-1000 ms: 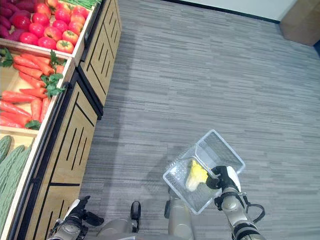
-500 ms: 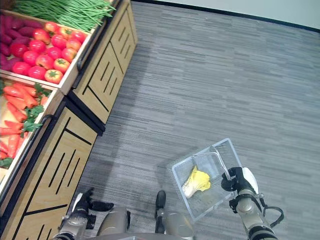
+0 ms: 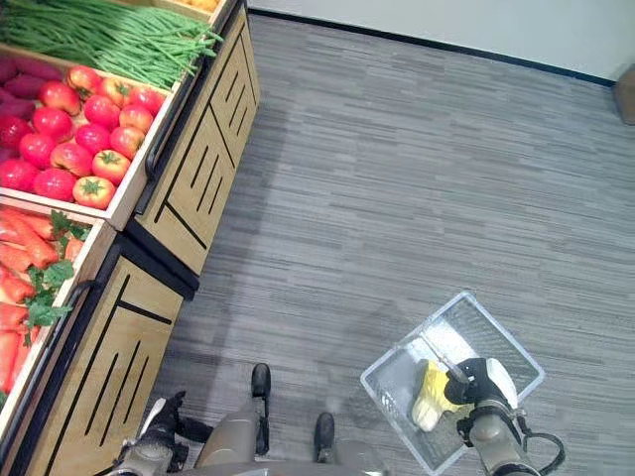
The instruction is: Get the vegetables into the basket
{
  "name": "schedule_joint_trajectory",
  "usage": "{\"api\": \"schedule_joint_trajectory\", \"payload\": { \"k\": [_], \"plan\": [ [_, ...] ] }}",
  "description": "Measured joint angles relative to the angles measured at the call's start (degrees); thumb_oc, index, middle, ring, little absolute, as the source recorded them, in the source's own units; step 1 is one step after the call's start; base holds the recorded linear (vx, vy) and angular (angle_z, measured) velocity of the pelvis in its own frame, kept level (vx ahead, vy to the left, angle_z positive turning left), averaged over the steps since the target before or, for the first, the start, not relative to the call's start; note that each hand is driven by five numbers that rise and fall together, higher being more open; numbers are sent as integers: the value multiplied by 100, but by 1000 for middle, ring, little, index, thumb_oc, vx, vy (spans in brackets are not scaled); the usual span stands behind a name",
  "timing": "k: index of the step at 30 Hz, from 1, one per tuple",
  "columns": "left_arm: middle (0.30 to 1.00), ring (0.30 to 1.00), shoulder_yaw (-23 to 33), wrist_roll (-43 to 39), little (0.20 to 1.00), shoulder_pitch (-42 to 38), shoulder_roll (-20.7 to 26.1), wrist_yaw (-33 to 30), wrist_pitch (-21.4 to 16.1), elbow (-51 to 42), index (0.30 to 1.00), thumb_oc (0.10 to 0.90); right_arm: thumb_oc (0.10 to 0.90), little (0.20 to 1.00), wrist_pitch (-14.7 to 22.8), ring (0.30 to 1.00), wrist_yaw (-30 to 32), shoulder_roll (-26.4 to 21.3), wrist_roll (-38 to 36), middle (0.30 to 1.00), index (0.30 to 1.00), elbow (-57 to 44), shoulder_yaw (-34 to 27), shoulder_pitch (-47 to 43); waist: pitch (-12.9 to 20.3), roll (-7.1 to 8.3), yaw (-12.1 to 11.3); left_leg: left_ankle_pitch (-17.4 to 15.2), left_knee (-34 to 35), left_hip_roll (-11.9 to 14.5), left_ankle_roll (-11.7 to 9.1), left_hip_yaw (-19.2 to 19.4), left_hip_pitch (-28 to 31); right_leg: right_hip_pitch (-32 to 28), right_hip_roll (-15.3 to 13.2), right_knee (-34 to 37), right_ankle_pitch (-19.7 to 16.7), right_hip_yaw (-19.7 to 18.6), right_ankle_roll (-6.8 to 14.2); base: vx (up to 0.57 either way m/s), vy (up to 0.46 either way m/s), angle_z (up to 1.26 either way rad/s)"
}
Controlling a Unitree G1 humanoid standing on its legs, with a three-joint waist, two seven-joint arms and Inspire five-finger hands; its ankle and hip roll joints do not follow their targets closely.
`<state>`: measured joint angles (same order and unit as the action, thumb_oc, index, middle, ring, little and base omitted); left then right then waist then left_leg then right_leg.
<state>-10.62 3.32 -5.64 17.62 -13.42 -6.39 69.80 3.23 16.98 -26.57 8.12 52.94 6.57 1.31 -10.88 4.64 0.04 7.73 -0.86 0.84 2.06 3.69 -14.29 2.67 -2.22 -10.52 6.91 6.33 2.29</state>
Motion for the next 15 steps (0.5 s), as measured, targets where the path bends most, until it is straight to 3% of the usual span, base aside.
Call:
{"api": "schedule_joint_trajectory", "payload": {
  "k": [1, 3, 5, 9, 12, 14, 15],
  "plan": [
    [1000, 1000, 6, 0, 1000, -28, 73, -11, -41, -67, 1000, 900, 400, 300, 14, 300, -14, 44, 1, 300, 300, -7, 5, -11, 50, 66, -20, -130, -45, -133, 51, -11, 3, 144, -234, -399, 138, -15, 71, 179, 207, 23],
    [1000, 1000, 9, 0, 1000, -120, 288, -31, -88, -91, 1000, 900, 400, 300, 32, 300, -26, 227, 2, 300, 300, -8, 9, -31, 163, 339, -77, -406, -279, -418, 93, -22, -93, 145, -682, -641, 150, -159, 258, 133, 140, 22],
    [1000, 1000, 45, -2, 1000, -243, 437, -49, -87, -48, 1000, 900, 400, 300, 37, 300, -44, 406, 4, 300, 300, -19, 72, -101, 166, 482, -164, -417, -327, -499, 197, -30, -112, 134, -769, -646, 125, -140, 322, 117, 114, 13],
    [1000, 1000, 74, -4, 1000, -123, 466, -44, -18, -19, 1000, 900, 400, 300, 123, 300, -81, 445, 3, 300, 300, 39, 274, -361, 160, 519, -349, -510, -218, -551, 329, -30, 13, 222, -833, -924, -114, -47, 703, 140, 120, -1],
    [1000, 1000, 33, -4, 1000, 65, 458, -36, -7, -38, 1000, 900, 400, 300, 224, 300, -121, 556, 2, 300, 300, -17, 299, -488, 155, 527, -381, -476, 93, -556, 499, -200, 333, 728, -872, -2051, -232, -97, 719, 167, 60, 16],
    [1000, 1000, -2, -4, 1000, 102, 433, -35, -5, -23, 1000, 900, 400, 300, 267, 300, -129, 561, 7, 300, 300, -55, 307, -578, 141, 512, -387, -482, 146, -563, 522, -316, 440, 987, -839, -2046, -100, -203, 724, 189, -15, 21],
    [1000, 1000, -1, -5, 1000, 116, 397, -33, 14, -5, 1000, 900, 400, 300, 260, 300, -127, 560, 7, 300, 300, -91, 305, -637, 116, 477, -359, -478, 195, -561, 520, -419, 525, 1162, -783, -1686, -71, -241, 690, 332, -123, 62]
  ]
}}
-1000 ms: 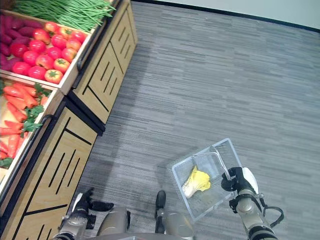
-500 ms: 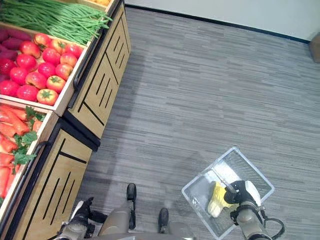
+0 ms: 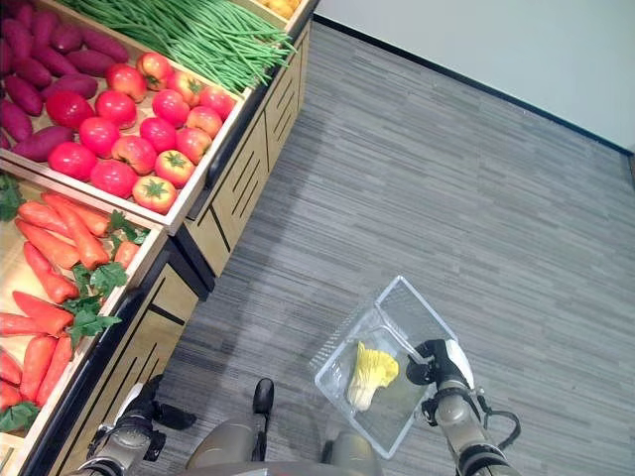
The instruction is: Get the vegetables into the basket
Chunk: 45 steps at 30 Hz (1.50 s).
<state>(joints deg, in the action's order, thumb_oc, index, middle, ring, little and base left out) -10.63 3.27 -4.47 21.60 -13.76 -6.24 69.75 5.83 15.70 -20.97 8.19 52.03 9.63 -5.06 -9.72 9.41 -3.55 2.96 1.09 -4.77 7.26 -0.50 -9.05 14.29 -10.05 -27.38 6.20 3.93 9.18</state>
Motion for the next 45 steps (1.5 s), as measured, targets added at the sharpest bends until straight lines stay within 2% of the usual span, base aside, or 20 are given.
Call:
{"api": "schedule_joint_trajectory", "payload": {
  "k": [2, 4, 5, 7, 8, 9, 11, 14, 18, 19, 20, 21, 23, 27, 31, 33, 37, 39, 42, 45],
  "plan": [
    [1000, 1000, 16, -8, 1000, -80, -135, 6, -47, 101, 1000, 900, 400, 300, -71, 300, 11, -11, -2, 300, 300, -6, 120, -75, -127, -114, 163, -170, 43, -16, -267, -510, 319, 413, 324, 2175, -522, -412, -14, 481, -230, 117],
    [1000, 1000, 114, -9, 1000, -154, -217, 9, -52, 254, 1000, 900, 400, 300, -85, 300, 33, -27, 0, 300, 300, -113, 167, 1, -173, -170, 363, -327, 31, -56, -360, -1054, 561, 507, 469, 3271, -1201, -970, -67, 467, -282, 153],
    [1000, 1000, 219, -13, 1000, -88, -242, 13, -51, 348, 1000, 900, 400, 300, -85, 300, 35, -34, -1, 300, 300, -168, 172, 84, -197, -173, 344, -596, -89, -75, -428, -1450, 810, 615, 536, 3269, -1529, -1315, -93, 453, -403, 181],
    [1000, 1000, 249, -13, 1000, -103, -210, 27, -54, 449, 1000, 900, 400, 300, -112, 300, 38, -62, 14, 300, 300, -234, 172, 320, -208, -230, 506, -775, -228, 2, -519, -2144, 945, 259, 571, 3224, -1518, -1309, -89, 259, -376, 198],
    [1000, 1000, 258, -19, 1000, -84, -144, 31, -60, 440, 1000, 900, 400, 300, -114, 300, 32, -73, 28, 300, 300, -245, 176, 458, -165, -126, 494, -833, -237, 1, -613, -2318, 1034, 91, 519, 3171, -1719, -1204, -274, 155, -326, 170],
    [1000, 1000, 277, -47, 1000, -95, -193, 18, -56, 417, 1000, 900, 400, 300, -134, 300, 31, -143, 34, 300, 300, -184, 176, 392, -221, -217, 439, -888, -344, 141, -701, -2256, 999, 96, 637, 3081, -1926, -1000, -486, 149, -326, 110],
    [1000, 1000, 445, -122, 1000, 38, -258, 2, -61, 443, 1000, 900, 400, 300, -138, 300, 18, -228, 44, 300, 300, -98, 176, -54, -256, -344, 393, -848, -659, 388, -836, -1816, 839, 84, 888, 2976, -1836, -785, -783, 129, -334, 37],
    [1000, 1000, 696, -362, 1000, 85, -346, 24, -29, 489, 1000, 900, 400, 300, -117, 300, 18, -402, 41, 300, 300, -81, 173, -226, -264, -336, 338, -691, -1031, 642, -1102, -1799, 727, -160, 1100, 2951, -1586, -360, -1089, 99, -284, 58],
    [1000, 1000, 677, -452, 1000, 43, -433, 25, -54, 203, 1000, 900, 400, 300, 10, 300, 37, -636, 36, 300, 300, -154, 140, -174, -307, -255, 331, -444, -916, 966, -1592, -1650, 553, -344, 1248, 2967, -1246, 283, -1217, 34, -180, 90],
    [1000, 1000, 676, -452, 1000, -5, -439, 25, -37, 176, 1000, 900, 400, 300, 47, 300, 43, -636, 35, 300, 300, -138, 137, -167, -308, -253, 398, -443, -907, 1041, -1592, -1402, 426, -366, 1245, 3022, -1238, 414, -1224, -33, -58, 112],
    [1000, 1000, 552, -451, 1000, -142, -450, 23, -16, 104, 1000, 900, 400, 300, 49, 300, 41, -635, 32, 300, 300, -142, 135, -85, -325, -271, 584, -412, -825, 1401, -1591, 38, 210, -440, 1179, 3141, -1234, 838, -1233, -23, -34, 124],
    [1000, 1000, 438, -449, 1000, -162, -451, 19, -18, 22, 1000, 900, 400, 300, 47, 300, 40, -632, 32, 300, 300, -118, 136, -43, -330, -292, 625, -390, -719, 1546, -1599, 620, 212, -464, 1171, 3144, -1214, 959, -1248, -7, -20, 112],
    [1000, 1000, 229, -432, 1000, -214, -479, 31, -34, -84, 1000, 900, 400, 300, 43, 300, 51, -588, 9, 300, 300, -72, 8, 117, -333, -371, 740, -327, -591, 1700, -1645, 1162, 172, -530, 1146, 3212, -1184, 1287, -1240, 44, 43, 81],
    [1000, 1000, 123, -378, 1000, -147, -496, 36, -13, -111, 1000, 900, 400, 300, -58, 300, 64, -492, -22, 300, 300, 518, -176, 255, -310, -521, 738, -211, 88, 1475, -1562, 916, 480, -532, 1154, 3138, -1160, 1517, -1220, 61, 149, 33],
    [1000, 1000, 132, -313, 1000, -125, -487, 43, 11, 73, 1000, 900, 400, 300, -137, 300, 58, -473, -29, 300, 300, 1153, -319, 408, -224, -736, 710, -21, 101, 1391, -1389, 863, 404, -521, 1081, 3064, -1190, 1679, -1164, 33, 145, 20],
    [1000, 1000, 131, -311, 1000, -36, -466, 40, 30, 83, 1000, 900, 400, 300, -143, 300, 39, -413, -32, 300, 300, 1253, -319, 535, -209, -735, 595, -105, 117, 971, -1071, 864, 352, -333, 603, 2715, -1160, 1607, -828, 33, 226, 17],
    [1000, 1000, 161, -310, 1000, 67, -417, 25, 39, 126, 1000, 900, 400, 300, -180, 300, 32, -126, -242, 300, 300, 1719, -467, 398, -128, -580, 457, -202, 107, 603, -755, 818, 326, -297, 222, 2587, -1243, 1610, -682, 50, 200, 15],
    [1000, 1000, 161, -310, 1000, 74, -394, 26, 41, 167, 1000, 900, 400, 300, -172, 300, 7, -46, -245, 300, 300, 1727, -463, 352, -75, -505, 470, -128, 69, 535, -680, 769, 368, -289, 146, 2466, -1275, 1302, -655, 7, 143, 18],
    [1000, 1000, 123, -313, 1000, 53, -213, 24, 35, 190, 1000, 900, 400, 300, -168, 300, -7, 26, -236, 300, 300, 1733, -303, -35, 20, -309, 443, -127, 57, 494, -600, 762, 483, 114, -11, 1472, -1285, 761, -528, 28, 95, 8],
    [1000, 1000, 19, -313, 1000, -37, -127, 19, -33, 176, 1000, 900, 400, 300, -68, 300, -7, 32, -237, 300, 300, 1852, -253, -128, 23, -340, 423, -145, 101, 458, -562, 524, 558, 213, -36, 1198, -1016, -162, -104, 100, -74, 33]
  ]
}}
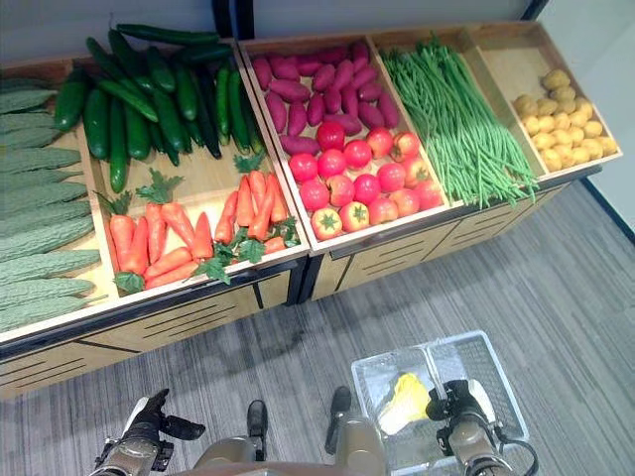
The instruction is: Get the vegetables into the basket
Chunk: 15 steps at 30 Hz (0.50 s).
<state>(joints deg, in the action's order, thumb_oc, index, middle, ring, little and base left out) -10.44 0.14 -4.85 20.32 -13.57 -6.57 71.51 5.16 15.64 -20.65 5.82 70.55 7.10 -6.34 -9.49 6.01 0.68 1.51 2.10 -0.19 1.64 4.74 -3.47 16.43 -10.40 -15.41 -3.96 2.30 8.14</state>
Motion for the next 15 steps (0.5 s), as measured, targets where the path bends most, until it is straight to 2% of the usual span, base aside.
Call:
{"api": "schedule_joint_trajectory", "payload": {
  "k": [3, 4, 6, 7, 9, 10, 11, 15],
  "plan": [
    [1000, 1000, 23, -11, 1000, -35, 3, -12, 11, 82, 1000, 900, 400, 300, 87, 300, 1, 12, -2, 300, 300, 17, -1, -42, 16, 26, 5, 77, 94, -35, -64, -226, 12, -261, -1, 1083, 15, -404, 37, 64, -158, 36],
    [1000, 1000, 72, -15, 1000, -58, -1, -11, 13, 106, 1000, 900, 400, 300, 92, 300, 2, 21, -3, 300, 300, 39, -4, 6, 6, 20, 43, 113, 92, -38, -111, -393, 6, -406, -18, 1465, -32, -412, 72, 27, -218, 69],
    [1000, 1000, 189, -24, 1000, -22, 2, -33, 4, 111, 1000, 900, 400, 300, 66, 300, 3, 43, -3, 300, 300, 234, -7, 56, 33, 61, 1, 115, 96, -61, -156, -537, 52, -598, -53, 1709, -164, -170, 33, 30, -215, 64],
    [1000, 1000, 309, -38, 1000, 27, -9, -44, 6, 117, 1000, 900, 400, 300, 32, 300, 4, 50, -3, 300, 300, 294, -13, 70, 33, 54, -5, 109, 126, -35, -247, -592, 89, -678, -27, 1803, -421, -129, 16, 35, -164, 31],
    [1000, 1000, 478, -134, 1000, 231, -120, -132, 36, 102, 1000, 900, 400, 300, 67, 300, 11, 48, -1, 300, 300, 278, -19, 7, 30, -190, -132, 83, 128, 317, -397, -551, 91, -776, 344, 2039, -576, -73, -191, 60, -247, -6],
    [1000, 1000, 623, -141, 1000, 344, -240, -145, 58, 137, 1000, 900, 400, 300, 54, 300, 16, 28, -2, 300, 300, 289, -64, -17, 35, -320, -113, 128, 111, 504, -472, -581, 89, -832, 517, 2044, -537, 50, -297, 55, -297, 32],
    [1000, 1000, 782, -246, 1000, 321, -394, -196, 79, 156, 1000, 900, 400, 300, 6, 300, 35, 20, -3, 300, 300, 342, -114, 82, 44, -328, -55, 167, -52, 584, -574, -613, 44, -992, 581, 2041, -458, 261, -421, 22, -166, 58],
    [1000, 1000, 796, -483, 1000, 224, -605, -274, 66, 123, 1000, 900, 400, 300, -55, 300, 100, 9, -6, 300, 300, 487, -255, 267, 63, -366, -47, 269, -128, 748, -720, -564, -131, -1020, 734, 2073, -257, 554, -562, 15, -57, 43]
  ]
}}
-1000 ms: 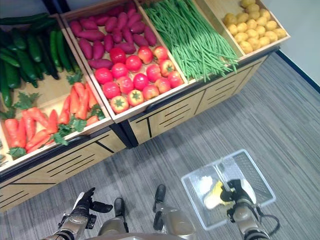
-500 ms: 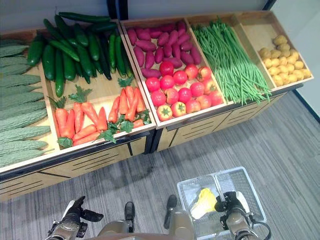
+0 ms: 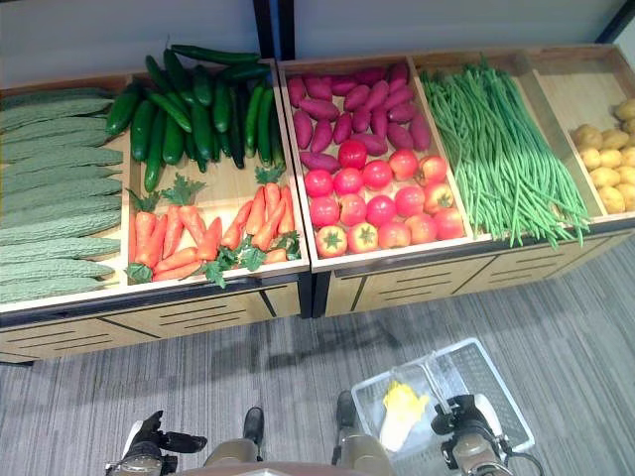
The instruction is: Get the vegetables into the basket
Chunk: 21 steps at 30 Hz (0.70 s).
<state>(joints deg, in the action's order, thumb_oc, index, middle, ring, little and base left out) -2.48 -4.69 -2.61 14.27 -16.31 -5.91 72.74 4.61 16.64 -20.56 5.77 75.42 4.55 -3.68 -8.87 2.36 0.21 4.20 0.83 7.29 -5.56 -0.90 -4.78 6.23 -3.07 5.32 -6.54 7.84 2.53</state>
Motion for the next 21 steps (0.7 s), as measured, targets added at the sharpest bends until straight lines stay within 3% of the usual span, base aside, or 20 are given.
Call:
{"api": "schedule_joint_trajectory", "payload": {
  "k": [4, 5, 7, 10, 11, 13, 14, 16, 21],
  "plan": [
    [1000, 1000, 1006, -575, 1000, 24, -145, -312, -8, 176, 1000, 900, 400, 300, -6, 300, 21, 0, 6, 300, 300, 183, -9, 151, 80, -114, 77, -85, 235, 49, -18, 210, 186, -56, 33, -1, -5, -7, 9, 48, 1, -2],
    [1000, 1000, 1679, -994, 1000, -5, -65, -566, -65, 262, 1000, 900, 400, 300, -10, 300, 24, 14, 7, 300, 300, 223, -10, 285, 121, -129, 78, -116, 293, -7, 64, 230, 253, -82, -18, -2, -25, -22, 36, 18, 48, -11],
    [1000, 1000, 2518, -1711, 1000, -37, 293, -1122, -118, 432, 1000, 900, 400, 300, -54, 300, 25, 35, 9, 300, 300, 223, -8, 468, 263, -145, 91, -139, 334, -35, 107, 310, 345, -118, -40, -2, -38, -97, 49, 19, 59, -15],
    [1000, 1000, 2782, -1947, 1000, 11, 826, -1342, -84, 517, 1000, 900, 400, 300, -124, 300, 10, 21, 16, 300, 300, 276, 12, 513, 364, -182, 99, -118, 371, -51, 80, 357, 438, -145, -42, -26, -98, -149, 84, 6, 61, -14],
    [1000, 1000, 2754, -1953, 1000, 23, 1232, -1581, -87, 450, 1000, 900, 400, 300, -124, 300, 12, 6, 25, 300, 300, 250, 45, 556, 423, -177, 98, -118, 379, -50, 80, 404, 479, -157, -38, -28, -112, -181, 65, -18, 52, -15],
    [1000, 1000, 2494, -1853, 1000, 105, 1647, -1907, -354, -37, 1000, 900, 400, 300, -113, 300, 16, -4, 48, 300, 300, 231, 43, 590, 439, -175, 60, -117, 387, -63, 80, 454, 483, -148, -55, -29, -109, -211, 99, -38, 61, -9],
    [1000, 1000, 2740, -1771, 1000, 64, 1871, -2052, -154, -617, 1000, 900, 400, 300, -43, 300, 10, -3, 59, 300, 300, 225, 70, 608, 459, -188, 15, -102, 412, -76, 77, 458, 508, -152, -65, -31, -137, -232, 82, -38, 48, -3],
    [1000, 1000, 2809, -1564, 1000, 148, 2301, -2438, -302, -1685, 1000, 900, 400, 300, 24, 300, 43, -16, 60, 300, 300, 160, 59, 647, 452, -129, -37, -95, 416, -74, 67, 453, 491, -149, -75, -29, -109, -220, 147, -41, 32, 1],
    [1000, 1000, 2861, -981, 1000, 144, 2305, -3164, -566, -4184, 1000, 900, 400, 300, 106, 300, 53, -18, 66, 300, 300, 170, 9, 655, 439, -125, -67, -74, 417, -149, 93, 386, 462, -151, -148, -29, -124, -175, 183, -31, 11, 7]
  ]
}}
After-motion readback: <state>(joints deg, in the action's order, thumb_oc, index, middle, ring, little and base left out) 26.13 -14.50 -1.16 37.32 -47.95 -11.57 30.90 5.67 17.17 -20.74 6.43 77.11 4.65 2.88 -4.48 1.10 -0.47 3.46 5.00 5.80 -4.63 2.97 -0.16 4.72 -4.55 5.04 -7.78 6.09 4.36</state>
